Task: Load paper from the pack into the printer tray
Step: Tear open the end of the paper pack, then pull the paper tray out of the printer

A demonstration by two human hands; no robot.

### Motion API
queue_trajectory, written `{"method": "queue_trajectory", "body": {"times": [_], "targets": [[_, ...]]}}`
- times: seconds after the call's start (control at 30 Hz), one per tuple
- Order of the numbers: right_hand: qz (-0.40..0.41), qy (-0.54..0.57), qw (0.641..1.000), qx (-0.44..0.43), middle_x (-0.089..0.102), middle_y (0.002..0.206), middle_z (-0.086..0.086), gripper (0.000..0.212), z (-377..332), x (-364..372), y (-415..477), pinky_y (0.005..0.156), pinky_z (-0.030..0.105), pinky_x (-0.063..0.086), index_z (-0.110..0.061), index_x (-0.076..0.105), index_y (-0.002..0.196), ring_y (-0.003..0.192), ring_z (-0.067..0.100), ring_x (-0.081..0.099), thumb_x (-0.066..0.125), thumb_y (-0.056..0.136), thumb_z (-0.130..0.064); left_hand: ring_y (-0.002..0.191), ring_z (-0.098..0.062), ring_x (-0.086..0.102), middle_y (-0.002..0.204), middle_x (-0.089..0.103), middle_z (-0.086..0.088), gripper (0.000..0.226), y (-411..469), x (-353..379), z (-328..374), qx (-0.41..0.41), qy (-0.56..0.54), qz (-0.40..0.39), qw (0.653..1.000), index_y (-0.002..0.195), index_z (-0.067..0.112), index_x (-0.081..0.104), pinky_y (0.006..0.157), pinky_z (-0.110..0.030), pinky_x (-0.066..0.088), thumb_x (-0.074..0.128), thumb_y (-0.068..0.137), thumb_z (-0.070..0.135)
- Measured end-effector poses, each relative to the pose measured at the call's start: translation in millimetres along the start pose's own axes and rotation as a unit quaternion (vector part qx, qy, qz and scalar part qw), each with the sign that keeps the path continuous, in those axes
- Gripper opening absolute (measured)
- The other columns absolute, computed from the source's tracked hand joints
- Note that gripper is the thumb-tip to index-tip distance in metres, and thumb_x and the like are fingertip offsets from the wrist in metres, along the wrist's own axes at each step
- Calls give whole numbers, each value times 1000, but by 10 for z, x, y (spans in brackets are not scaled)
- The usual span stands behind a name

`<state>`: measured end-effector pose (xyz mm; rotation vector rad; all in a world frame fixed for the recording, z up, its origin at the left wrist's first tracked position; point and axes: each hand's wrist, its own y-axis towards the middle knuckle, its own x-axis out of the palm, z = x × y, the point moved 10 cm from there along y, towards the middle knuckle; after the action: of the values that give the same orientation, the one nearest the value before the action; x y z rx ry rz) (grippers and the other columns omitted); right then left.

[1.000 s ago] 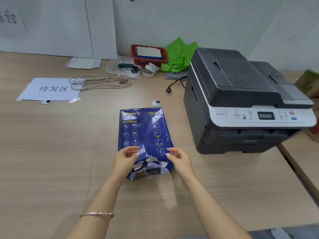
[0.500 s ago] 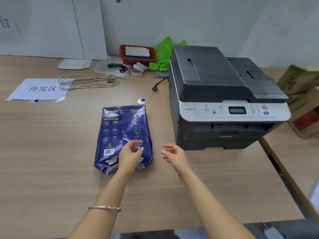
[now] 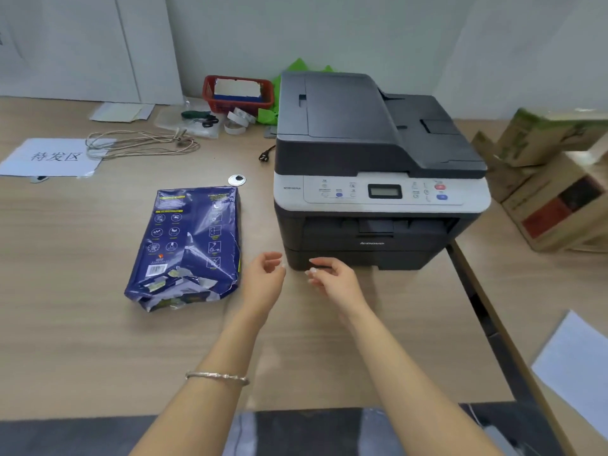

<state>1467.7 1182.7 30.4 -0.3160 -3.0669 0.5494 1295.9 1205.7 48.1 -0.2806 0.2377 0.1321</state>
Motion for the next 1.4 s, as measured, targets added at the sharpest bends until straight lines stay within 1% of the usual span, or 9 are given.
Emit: {"method": "queue_trajectory", "body": {"times": [0.17,0.43,0.77,0.87,0.93,1.0,1.1,1.27,1.4], "targets": [[38,28,999,2,66,93,5,19,-29,-346,-9,74,20,51,-11,65,105,76,13,62,58,89,-4,92,-15,55,102,61,-2,21,-100,511,6,-9,-19,-35,999,109,12,62,62,-17,40,56,89,13],[96,86,991,46,65,96,7,19,292,-915,-72,67,17,49,-8,66,105,77,11,60,58,89,-4,93,-14,55,98,62,-2,20,-272,1175,-217,-45,-52,-85,994,106,6,66,73,-20,41,57,88,11],[111,284,941,149,59,90,9,10,812,-1414,378,74,21,48,-6,57,96,83,19,59,50,93,-1,56,-10,56,64,61,-2,14,-152,1982,-752,-265,-274,-61,922,83,9,58,55,-19,48,55,92,18],[79,332,924,175,58,105,12,8,872,-1368,550,100,32,42,-7,57,97,104,22,54,49,95,-7,85,-8,62,100,66,2,33,-44,2203,-803,-274,-328,-71,901,116,-2,57,87,-24,49,57,91,19],[58,367,910,183,60,98,9,8,888,-1309,654,94,30,45,-8,60,97,96,20,57,54,94,-12,93,6,61,129,54,13,32,-7,2332,-689,-247,-363,-121,890,116,-1,60,91,-18,45,57,91,17],[30,399,901,170,65,92,8,17,851,-1239,727,82,26,49,-5,63,101,87,19,62,59,91,-18,74,0,66,109,67,16,21,26,2413,-581,-211,-389,-163,882,96,5,67,77,-17,50,60,88,24],[-14,427,894,134,74,86,7,31,786,-1203,762,77,26,54,-3,68,104,80,17,70,61,91,-30,111,-26,64,115,69,-15,40,42,2412,-506,-177,-417,-165,876,110,0,67,102,-35,44,63,86,31],[-41,441,891,102,60,44,-5,62,717,-1237,725,70,25,45,-17,64,43,41,5,59,46,94,-48,114,-30,57,126,58,-17,56,33,2509,-506,-164,-414,-174,878,103,-3,66,111,-41,37,71,76,46],[-54,454,882,120,68,59,1,55,712,-1157,700,73,29,53,-6,69,68,54,11,68,52,87,-55,100,-32,57,105,63,-23,53,9,2490,-504,-162,-378,-172,895,83,5,75,105,-43,40,60,81,56]]}}
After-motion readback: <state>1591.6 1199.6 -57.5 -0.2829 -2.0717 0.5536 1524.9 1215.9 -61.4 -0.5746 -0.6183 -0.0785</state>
